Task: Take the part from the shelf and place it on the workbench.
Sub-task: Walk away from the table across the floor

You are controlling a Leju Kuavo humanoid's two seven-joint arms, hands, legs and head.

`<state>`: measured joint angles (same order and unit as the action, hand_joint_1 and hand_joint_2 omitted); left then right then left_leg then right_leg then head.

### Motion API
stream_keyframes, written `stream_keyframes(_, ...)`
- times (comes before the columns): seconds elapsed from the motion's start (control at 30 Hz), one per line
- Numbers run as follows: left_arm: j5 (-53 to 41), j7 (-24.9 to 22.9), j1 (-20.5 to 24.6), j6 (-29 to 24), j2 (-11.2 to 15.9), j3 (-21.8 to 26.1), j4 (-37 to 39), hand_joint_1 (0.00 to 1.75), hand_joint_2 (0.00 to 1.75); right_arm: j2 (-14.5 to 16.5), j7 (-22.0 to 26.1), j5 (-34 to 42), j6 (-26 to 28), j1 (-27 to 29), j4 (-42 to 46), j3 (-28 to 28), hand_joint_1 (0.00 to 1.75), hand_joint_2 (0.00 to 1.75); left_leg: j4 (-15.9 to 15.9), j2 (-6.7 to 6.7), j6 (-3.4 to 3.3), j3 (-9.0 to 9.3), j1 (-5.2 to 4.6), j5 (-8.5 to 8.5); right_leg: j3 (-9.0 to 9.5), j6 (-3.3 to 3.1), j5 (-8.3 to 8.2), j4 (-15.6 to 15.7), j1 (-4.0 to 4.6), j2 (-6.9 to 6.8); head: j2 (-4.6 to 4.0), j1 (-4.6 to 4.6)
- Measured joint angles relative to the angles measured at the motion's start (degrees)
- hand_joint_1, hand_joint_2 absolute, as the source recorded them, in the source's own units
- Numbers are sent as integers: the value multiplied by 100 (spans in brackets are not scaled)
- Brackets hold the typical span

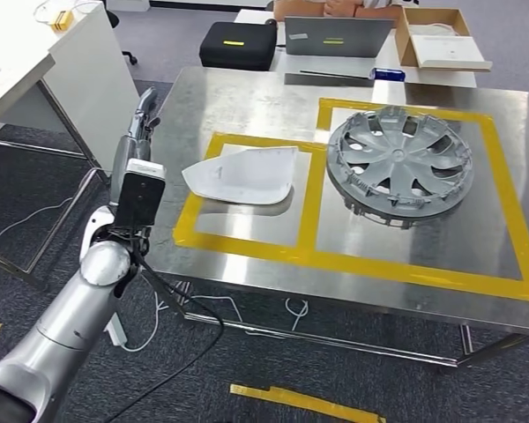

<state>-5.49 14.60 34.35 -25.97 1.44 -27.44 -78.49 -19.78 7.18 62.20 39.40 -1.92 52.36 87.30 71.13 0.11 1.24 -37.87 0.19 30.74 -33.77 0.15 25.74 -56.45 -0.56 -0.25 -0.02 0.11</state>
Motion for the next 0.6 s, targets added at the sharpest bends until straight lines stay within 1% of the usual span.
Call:
stream_keyframes(0.03, 4, 9, -10, 1, -5, -14, 0, 0, 0, 1, -1, 0, -11, -2, -1, 1, 0, 0, -322, -2, -33, 259, -5, -128, -56, 15, -42, -11, 2, 2, 0, 0)
stream_keyframes(0.07, 5, 21, -11, 0, -16, -26, -1, 0, 0, 4, -2, -2, -26, -6, -2, 1, 0, 0, -722, -3, -72, 540, -16, -190, -105, 36, -77, -27, 12, 3, 0, 1)
stream_keyframes(0.1, 2, 33, -9, -7, -31, -37, -1, 0, 0, 8, -3, -4, -44, -10, -4, 2, 0, 0, -1066, -5, -108, 764, -27, -196, -142, 66, -118, -37, 19, 2, 0, 3)
stream_keyframes(0.13, -12, 43, -7, -19, -50, -48, -2, 0, 0, 11, -4, -8, -67, -20, -10, 2, 0, 0, -1303, -7, -138, 904, -41, -172, -172, 98, -161, -43, 21, 0, 0, 3)
stream_keyframes(0.17, -29, 47, -7, -31, -67, -58, -2, 0, 0, 14, -4, -11, -86, -32, -17, 2, 0, 0, -1424, -7, -155, 952, -53, -144, -200, 132, -207, -44, 22, -3, 0, 4)
stream_keyframes(0.2, -45, 51, -11, -42, -79, -70, -2, 0, 0, 14, -4, -14, -105, -42, -27, 1, 0, 0, -1459, -4, -183, 934, -50, -155, -230, 168, -249, -40, 21, -3, 0, 5)
stream_keyframes(0.23, -55, 61, -15, -48, -92, -81, -1, 0, 0, 14, -1, -15, -125, -50, -42, 1, 0, 0, -1480, 4, -217, 899, -41, -191, -272, 197, -224, -62, 16, -1, 0, 7)
stream_keyframes(0.27, -52, 76, -20, -51, -103, -93, 0, 0, 0, 16, 4, -15, -143, -52, -58, 1, 0, 0, -1500, 12, -256, 859, -29, -234, -331, 224, -110, -148, 14, 3, 0, 16)
stream_keyframes(0.3, -42, 92, -27, -53, -115, -104, 1, 0, 0, 21, 9, -15, -162, -51, -76, 1, 0, 0, -1516, 20, -302, 808, -16, -289, -411, 248, 98, -336, 8, 6, 0, 25)
stream_keyframes(0.33, -26, 105, -33, -53, -125, -115, 3, 0, 0, 27, 12, -15, -179, -50, -97, 2, 0, 0, -1517, 25, -330, 745, -16, -344, -509, 265, 378, -642, -3, 9, 0, 34)
stream_keyframes(0.37, -11, 110, -44, -49, -133, -126, 5, 0, 0, 34, 12, -15, -191, -52, -114, 3, 0, 0, -1515, 25, -347, 678, -21, -398, -610, 281, 639, -1019, -9, 8, 0, 42)
stream_keyframes(0.4, 0, 109, -60, -45, -137, -137, 7, 0, 0, 39, 8, -17, -198, -58, -128, 3, 0, 0, -1511, 25, -355, 603, -27, -457, -687, 295, 811, -1382, -14, 8, 0, 43)
stream_keyframes(0.43, 8, 98, -79, -40, -139, -150, 8, 0, 0, 41, -2, -23, -201, -67, -139, 4, 0, 0, -1507, 25, -352, 523, -32, -518, -707, 307, 851, -1627, -14, 8, 0, 43)
stream_keyframes(0.47, 11, 84, -100, -37, -142, -163, 9, 0, 0, 42, -19, -33, -201, -79, -148, 3, 0, 0, -1502, 25, -343, 444, -33, -577, -637, 315, 761, -1684, -14, 8, 0, 44)
stream_keyframes(0.5, 15, 71, -118, -35, -143, -174, 9, 0, 0, 42, -36, -48, -201, -92, -155, 2, 0, 0, -1495, 25, -329, 367, -31, -634, -461, 318, 593, -1529, -16, 8, 0, 44)
stream_keyframes(0.53, 23, 63, -132, -31, -144, -184, 9, 0, 0, 42, -50, -65, -201, -105, -162, 1, 0, 0, -1484, 23, -308, 301, -28, -684, -195, 320, 429, -1195, -23, 7, 0, 44)
stream_keyframes(0.57, 34, 68, -142, -26, -146, -189, 9, 0, 0, 44, -56, -79, -207, -117, -168, -2, 0, 0, -1471, 21, -282, 241, -36, -726, 107, 326, 365, -777, -28, 10, 0, 46)
stream_keyframes(0.6, 45, 78, -149, -22, -149, -192, 9, 0, 0, 46, -54, -90, -217, -127, -177, -4, 0, 0, -1452, 19, -254, 195, -47, -769, 377, 322, 370, -381, -30, 20, 0, 43)
